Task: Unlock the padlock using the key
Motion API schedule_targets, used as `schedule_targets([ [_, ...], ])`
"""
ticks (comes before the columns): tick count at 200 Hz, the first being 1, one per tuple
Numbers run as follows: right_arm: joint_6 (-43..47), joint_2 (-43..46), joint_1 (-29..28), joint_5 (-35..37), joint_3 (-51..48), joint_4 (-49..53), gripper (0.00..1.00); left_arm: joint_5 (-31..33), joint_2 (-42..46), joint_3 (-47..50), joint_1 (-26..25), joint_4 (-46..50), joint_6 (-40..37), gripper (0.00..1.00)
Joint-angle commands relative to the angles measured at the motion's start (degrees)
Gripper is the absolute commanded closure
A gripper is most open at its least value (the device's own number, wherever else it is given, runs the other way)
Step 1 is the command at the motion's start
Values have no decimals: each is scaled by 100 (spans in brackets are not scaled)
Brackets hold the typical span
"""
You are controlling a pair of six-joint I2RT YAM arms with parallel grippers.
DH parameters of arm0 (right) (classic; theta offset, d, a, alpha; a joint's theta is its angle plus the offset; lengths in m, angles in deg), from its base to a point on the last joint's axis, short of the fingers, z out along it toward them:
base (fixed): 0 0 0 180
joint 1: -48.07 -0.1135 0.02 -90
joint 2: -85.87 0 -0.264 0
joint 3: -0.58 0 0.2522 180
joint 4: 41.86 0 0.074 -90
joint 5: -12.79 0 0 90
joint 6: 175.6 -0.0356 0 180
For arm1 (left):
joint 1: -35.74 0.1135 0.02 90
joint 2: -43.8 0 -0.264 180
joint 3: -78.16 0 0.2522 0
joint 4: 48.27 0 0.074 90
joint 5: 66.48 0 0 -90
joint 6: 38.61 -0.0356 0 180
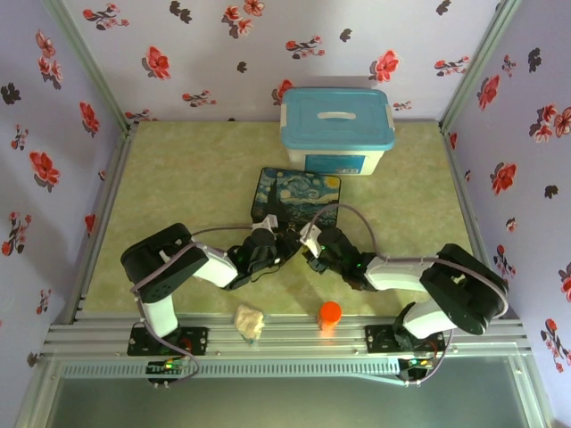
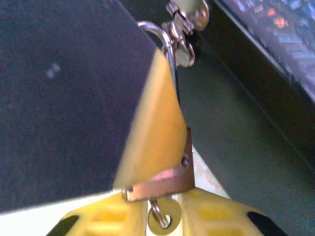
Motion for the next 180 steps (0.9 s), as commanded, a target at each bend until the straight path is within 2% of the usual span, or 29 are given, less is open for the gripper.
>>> schedule_targets([
  [1, 100, -160, -39, 37, 229, -312, 85, -231, 182, -143, 22, -358, -4, 100],
  [23, 43, -173, -30, -144, 162, -457, 91, -318, 132, -160, 29, -368, 32, 100],
  [44, -152, -137, 68, -598, 51, -634, 96, -436, 88, -166, 53, -366, 25, 100],
  [108, -1445, -176, 1021, -2860, -237, -1603, 100, -697, 173, -156, 135, -234, -244, 100],
  [180, -1763, -4, 1094, -3085, -322, -1542, 100, -769, -78, 8, 379, -129, -367, 98],
])
